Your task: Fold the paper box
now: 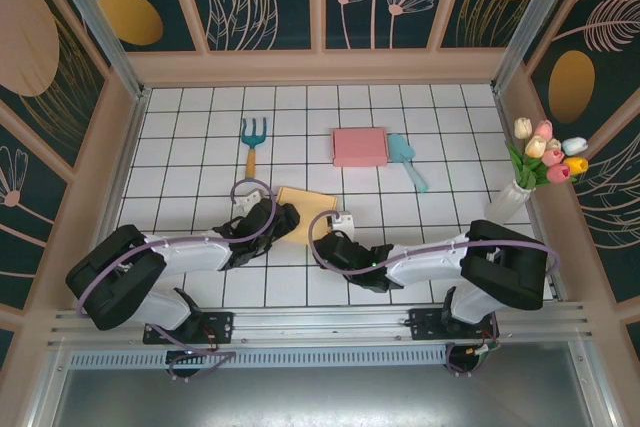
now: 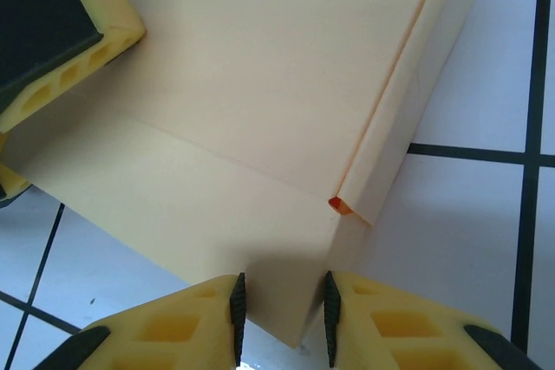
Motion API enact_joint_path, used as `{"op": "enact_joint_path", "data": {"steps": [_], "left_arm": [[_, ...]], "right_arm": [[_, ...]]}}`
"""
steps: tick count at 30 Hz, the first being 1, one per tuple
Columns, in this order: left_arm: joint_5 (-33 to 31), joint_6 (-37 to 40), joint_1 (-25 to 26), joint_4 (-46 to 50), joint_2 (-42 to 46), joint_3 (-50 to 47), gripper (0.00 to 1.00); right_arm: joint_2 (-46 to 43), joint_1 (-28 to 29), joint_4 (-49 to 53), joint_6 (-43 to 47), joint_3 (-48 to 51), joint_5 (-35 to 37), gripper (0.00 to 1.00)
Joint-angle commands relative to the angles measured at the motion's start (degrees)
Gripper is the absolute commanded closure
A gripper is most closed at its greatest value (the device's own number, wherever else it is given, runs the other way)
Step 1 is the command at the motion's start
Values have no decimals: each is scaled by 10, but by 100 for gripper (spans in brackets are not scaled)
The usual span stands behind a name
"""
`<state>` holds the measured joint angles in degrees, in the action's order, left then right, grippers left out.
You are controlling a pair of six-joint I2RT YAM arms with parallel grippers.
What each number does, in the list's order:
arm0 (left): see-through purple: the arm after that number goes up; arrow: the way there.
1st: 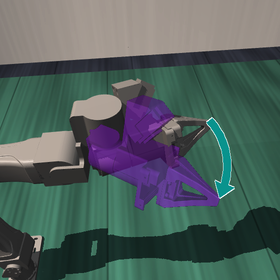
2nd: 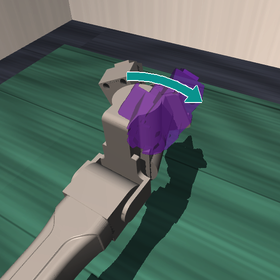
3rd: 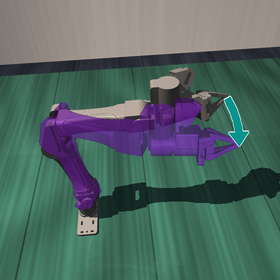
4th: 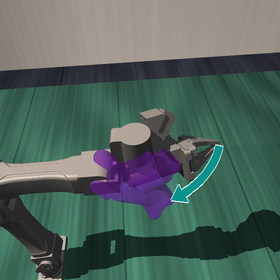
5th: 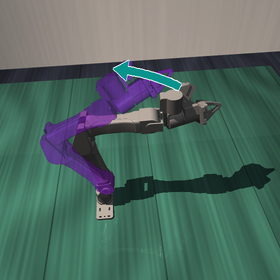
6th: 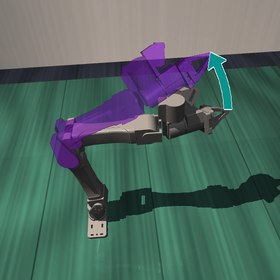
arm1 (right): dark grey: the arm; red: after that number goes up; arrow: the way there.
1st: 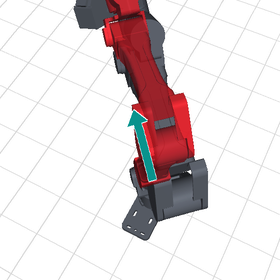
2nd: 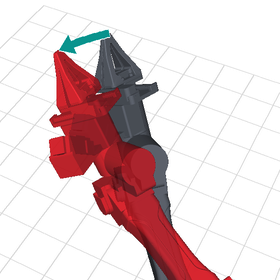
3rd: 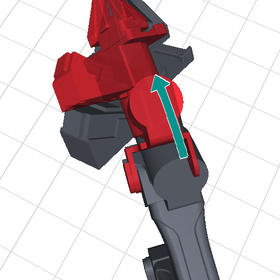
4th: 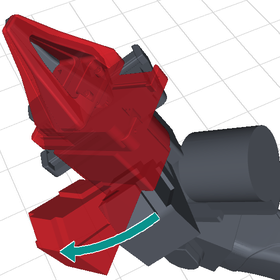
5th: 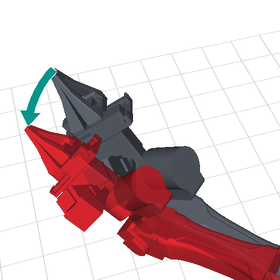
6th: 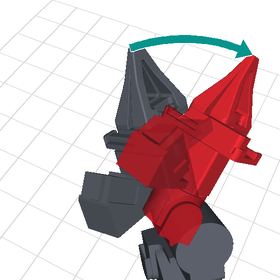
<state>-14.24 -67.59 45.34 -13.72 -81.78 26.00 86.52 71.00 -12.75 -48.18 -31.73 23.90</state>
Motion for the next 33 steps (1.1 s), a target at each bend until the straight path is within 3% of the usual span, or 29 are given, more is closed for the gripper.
{"op": "enact_joint_path", "data": {"steps": [1, 19, 33], "left_arm": [[-1, 6, -2, 35, -32, -6, 23], [-13, 23, -2, 34, -45, -18, 24], [-5, 29, -2, 23, -71, -17, 25]], "right_arm": [[21, 9, -16, 21, -16, 12, 67], [10, 17, -111, 96, 50, 100, 68], [56, 16, -199, 160, 89, 162, 69]]}}
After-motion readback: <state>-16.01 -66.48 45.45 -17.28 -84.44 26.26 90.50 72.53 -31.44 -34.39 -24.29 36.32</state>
